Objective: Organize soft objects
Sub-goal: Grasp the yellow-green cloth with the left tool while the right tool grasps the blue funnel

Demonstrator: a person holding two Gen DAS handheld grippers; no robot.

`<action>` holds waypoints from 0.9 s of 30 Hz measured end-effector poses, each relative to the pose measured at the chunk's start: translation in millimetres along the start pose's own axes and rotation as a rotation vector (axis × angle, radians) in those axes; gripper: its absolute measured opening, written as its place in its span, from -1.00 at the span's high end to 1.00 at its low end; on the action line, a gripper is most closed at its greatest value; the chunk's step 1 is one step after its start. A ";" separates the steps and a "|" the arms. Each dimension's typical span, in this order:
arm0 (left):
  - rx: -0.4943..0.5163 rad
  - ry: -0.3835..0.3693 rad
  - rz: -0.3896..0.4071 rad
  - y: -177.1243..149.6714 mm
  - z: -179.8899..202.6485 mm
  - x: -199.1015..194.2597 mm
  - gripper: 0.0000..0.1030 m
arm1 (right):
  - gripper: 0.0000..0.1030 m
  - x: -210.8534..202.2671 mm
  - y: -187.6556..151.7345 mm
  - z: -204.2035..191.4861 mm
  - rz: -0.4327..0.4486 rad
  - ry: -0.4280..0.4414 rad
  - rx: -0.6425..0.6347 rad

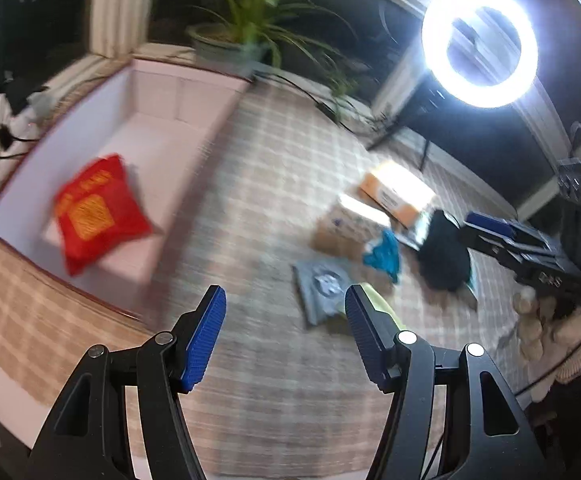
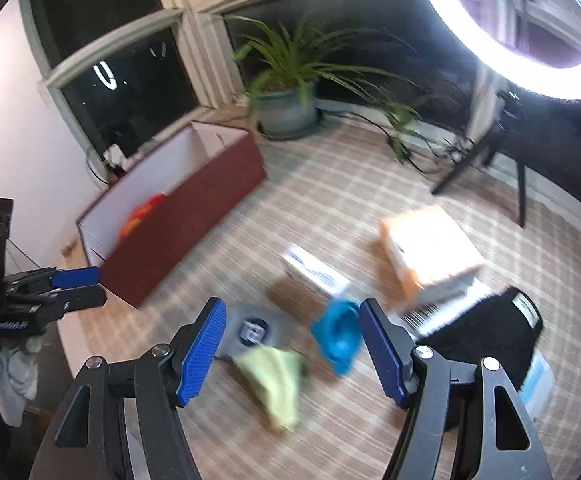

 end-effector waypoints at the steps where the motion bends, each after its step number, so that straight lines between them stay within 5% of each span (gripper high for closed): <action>1: 0.015 -0.004 -0.005 -5.7 10.6 3.3 -0.20 | -0.26 -1.3 -5.1 7.9 -0.008 -0.010 0.005; 8: 0.069 -0.031 -0.079 -40.6 69.5 29.7 -0.20 | -0.26 10.4 -34.6 42.8 -0.090 -0.033 0.009; 15: 0.001 -0.038 -0.154 -62.8 108.0 59.0 -0.20 | -0.26 34.6 -45.6 46.4 -0.163 0.012 -0.036; 27: -0.144 0.081 -0.165 -67.5 122.5 93.1 -0.20 | -0.07 69.8 -51.4 57.4 -0.256 0.081 -0.107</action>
Point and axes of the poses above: each gripper's, at about its wrist camera, not at the fingertips, and x roughly the way its jaws point, z to its right, y to its top, the point moved 10 cm from there along x, roughly the way its jaws point, and after that the axes turned 13 degrees about y, right-handed, at the moved point
